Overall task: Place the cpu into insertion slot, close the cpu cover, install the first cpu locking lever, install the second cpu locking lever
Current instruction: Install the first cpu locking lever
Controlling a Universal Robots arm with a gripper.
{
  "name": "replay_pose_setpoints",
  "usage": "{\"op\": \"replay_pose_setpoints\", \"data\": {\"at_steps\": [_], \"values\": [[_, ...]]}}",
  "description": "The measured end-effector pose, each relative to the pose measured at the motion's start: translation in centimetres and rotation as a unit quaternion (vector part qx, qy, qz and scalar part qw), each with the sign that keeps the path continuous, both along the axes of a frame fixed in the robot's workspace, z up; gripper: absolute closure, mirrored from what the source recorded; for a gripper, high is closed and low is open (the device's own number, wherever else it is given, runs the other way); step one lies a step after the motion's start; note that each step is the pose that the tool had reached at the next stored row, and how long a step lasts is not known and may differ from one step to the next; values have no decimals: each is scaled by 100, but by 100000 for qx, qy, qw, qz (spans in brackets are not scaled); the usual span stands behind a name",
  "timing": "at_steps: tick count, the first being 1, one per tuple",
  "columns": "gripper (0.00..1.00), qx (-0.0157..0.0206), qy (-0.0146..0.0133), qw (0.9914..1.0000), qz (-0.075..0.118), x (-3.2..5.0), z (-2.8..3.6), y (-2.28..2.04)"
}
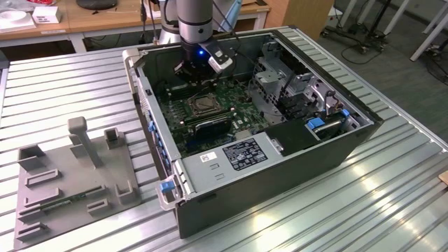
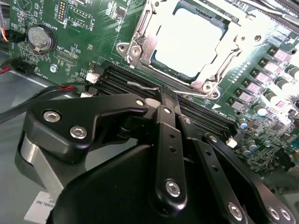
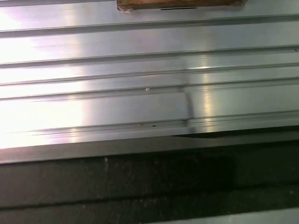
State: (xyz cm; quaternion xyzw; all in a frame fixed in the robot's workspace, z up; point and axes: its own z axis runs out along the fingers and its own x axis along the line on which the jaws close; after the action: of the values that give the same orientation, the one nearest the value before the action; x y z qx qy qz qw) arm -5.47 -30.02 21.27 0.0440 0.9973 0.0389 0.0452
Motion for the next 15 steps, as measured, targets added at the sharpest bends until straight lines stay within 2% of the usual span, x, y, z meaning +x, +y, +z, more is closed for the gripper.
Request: {"op": "replay_pose_setpoints", "data": {"at_steps": [4, 7, 9, 11, 12, 13, 15], "values": [[89, -389, 11, 99999, 0, 15, -28, 0], [89, -896, 18, 99996, -6, 28, -48, 0], [89, -1504, 38, 99989, -12, 38, -59, 0], [89, -2457, 44, 99970, 0, 45, -68, 5], [89, -2809, 51, 99961, 1, 46, -70, 12], [89, -2988, 48, 99955, -2, 46, -72, 22], [89, -3067, 54, 99953, -4, 46, -74, 40]]}}
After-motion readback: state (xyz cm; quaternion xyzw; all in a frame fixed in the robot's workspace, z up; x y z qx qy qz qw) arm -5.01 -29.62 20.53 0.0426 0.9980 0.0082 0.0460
